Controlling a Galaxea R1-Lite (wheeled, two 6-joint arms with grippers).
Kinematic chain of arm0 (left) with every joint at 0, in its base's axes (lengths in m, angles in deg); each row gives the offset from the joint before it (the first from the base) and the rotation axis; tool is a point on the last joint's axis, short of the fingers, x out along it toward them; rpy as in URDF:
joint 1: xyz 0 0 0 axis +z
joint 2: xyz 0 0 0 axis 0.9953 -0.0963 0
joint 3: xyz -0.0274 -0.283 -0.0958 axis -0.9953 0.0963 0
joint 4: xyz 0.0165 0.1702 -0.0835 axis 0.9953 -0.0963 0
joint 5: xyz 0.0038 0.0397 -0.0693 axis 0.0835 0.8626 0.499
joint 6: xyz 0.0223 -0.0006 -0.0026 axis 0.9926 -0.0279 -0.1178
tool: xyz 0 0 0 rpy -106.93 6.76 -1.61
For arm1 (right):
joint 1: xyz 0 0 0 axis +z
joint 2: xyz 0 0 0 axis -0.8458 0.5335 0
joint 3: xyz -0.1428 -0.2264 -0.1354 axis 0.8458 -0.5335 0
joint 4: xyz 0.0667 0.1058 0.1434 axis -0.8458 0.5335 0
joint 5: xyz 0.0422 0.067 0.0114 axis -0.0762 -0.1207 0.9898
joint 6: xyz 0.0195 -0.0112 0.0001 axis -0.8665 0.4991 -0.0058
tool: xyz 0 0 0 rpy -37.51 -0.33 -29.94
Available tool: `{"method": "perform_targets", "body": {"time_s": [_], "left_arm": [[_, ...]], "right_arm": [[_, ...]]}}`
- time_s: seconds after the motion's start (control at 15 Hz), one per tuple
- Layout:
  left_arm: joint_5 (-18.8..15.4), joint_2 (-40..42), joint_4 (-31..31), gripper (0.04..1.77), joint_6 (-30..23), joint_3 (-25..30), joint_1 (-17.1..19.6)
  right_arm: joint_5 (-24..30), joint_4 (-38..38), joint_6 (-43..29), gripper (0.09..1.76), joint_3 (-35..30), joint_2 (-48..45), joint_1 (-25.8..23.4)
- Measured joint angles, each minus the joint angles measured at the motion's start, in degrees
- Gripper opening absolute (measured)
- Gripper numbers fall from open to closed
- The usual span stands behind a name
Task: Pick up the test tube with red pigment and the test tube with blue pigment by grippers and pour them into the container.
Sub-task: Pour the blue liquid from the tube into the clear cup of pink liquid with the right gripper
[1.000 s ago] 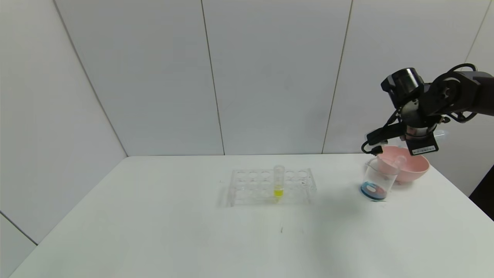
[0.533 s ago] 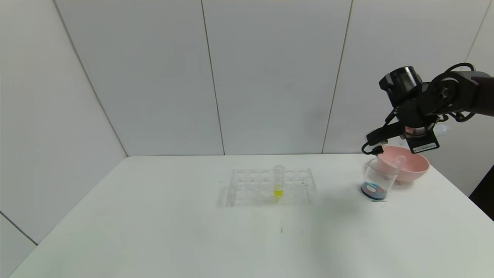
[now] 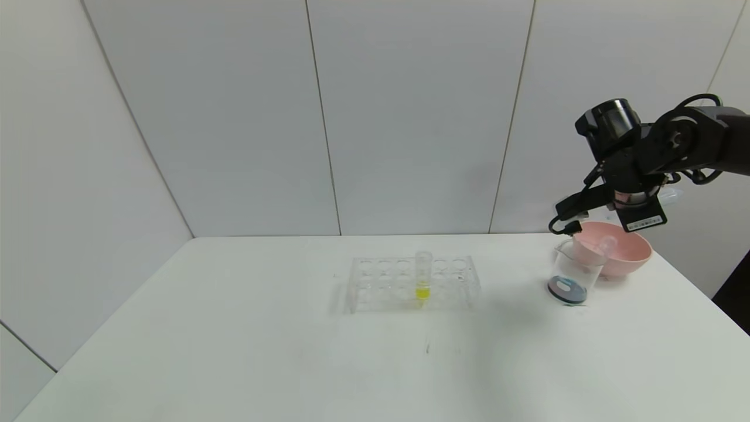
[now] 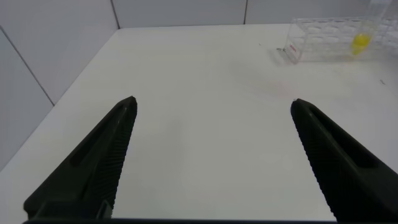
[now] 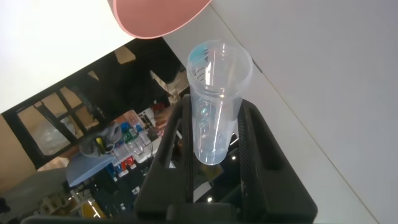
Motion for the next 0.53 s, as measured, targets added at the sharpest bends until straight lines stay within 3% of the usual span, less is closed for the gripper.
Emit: {"method": "perform_targets", "body": {"time_s": [0.33, 0.53], "left_arm": [[0.0, 0.0, 0.0, 1.76, 0.0, 0.0, 0.0], [0.0, 0.0, 0.0, 1.76, 0.0, 0.0, 0.0]], "right_arm": [[1.18, 0.16, -0.6, 0.48, 0.0, -0.82, -0.38], [8.97, 0.66, -1.89, 0.48, -0.4, -2.61, -2.5]]}}
